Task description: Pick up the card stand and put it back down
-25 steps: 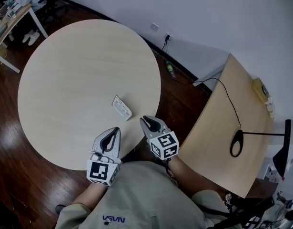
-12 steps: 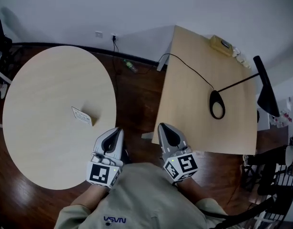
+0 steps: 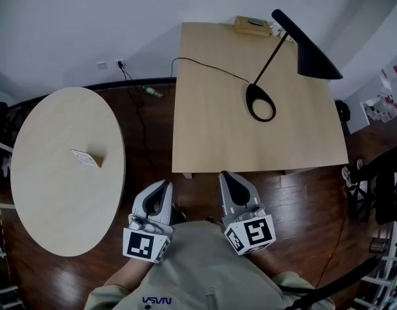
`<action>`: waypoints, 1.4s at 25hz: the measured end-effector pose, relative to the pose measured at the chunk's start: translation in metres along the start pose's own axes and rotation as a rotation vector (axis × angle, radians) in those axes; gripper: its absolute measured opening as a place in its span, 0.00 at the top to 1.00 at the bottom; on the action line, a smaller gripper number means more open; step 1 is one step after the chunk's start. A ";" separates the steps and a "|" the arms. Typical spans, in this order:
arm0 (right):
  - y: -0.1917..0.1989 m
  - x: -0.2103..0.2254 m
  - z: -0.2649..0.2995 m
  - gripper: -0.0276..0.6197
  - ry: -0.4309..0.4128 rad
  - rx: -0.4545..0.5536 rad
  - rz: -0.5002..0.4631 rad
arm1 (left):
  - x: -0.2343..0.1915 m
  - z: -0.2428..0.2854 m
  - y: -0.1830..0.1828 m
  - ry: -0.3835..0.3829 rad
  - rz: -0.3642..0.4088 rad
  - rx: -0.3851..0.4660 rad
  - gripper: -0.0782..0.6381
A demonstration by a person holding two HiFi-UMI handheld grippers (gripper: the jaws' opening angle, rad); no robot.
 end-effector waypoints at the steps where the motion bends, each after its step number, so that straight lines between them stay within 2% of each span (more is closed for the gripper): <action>1: 0.006 0.004 -0.013 0.96 -0.005 0.008 0.005 | 0.014 -0.005 0.004 0.000 0.018 -0.018 0.89; 5: 0.022 0.022 -0.050 0.96 -0.014 0.025 0.008 | 0.054 -0.016 0.020 -0.016 0.054 -0.067 0.89; 9: 0.028 0.025 -0.077 0.96 0.003 0.026 0.012 | 0.074 -0.022 0.018 -0.033 0.059 -0.041 0.89; 14: 0.032 0.017 -0.093 0.96 0.027 0.025 0.006 | 0.086 -0.022 0.010 0.000 0.088 -0.025 0.89; 18: 0.040 0.005 -0.093 0.96 0.043 0.010 0.012 | 0.080 -0.034 0.023 0.047 0.102 -0.046 0.89; 27: 0.049 -0.039 -0.083 0.96 0.064 -0.022 0.014 | 0.046 -0.062 0.038 0.054 0.070 -0.056 0.89; 35: 0.051 -0.062 -0.080 0.96 0.067 -0.036 -0.006 | 0.036 -0.070 0.043 0.081 0.055 -0.049 0.89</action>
Point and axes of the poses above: the fingertips, and each gripper's own axes: z forward along the fingers, x to its right, y out of its underside, the point moved 9 cm from there along -z, backward along the fingers, and after that the axes turned 14 degrees about -x, right-handed, at the moved point
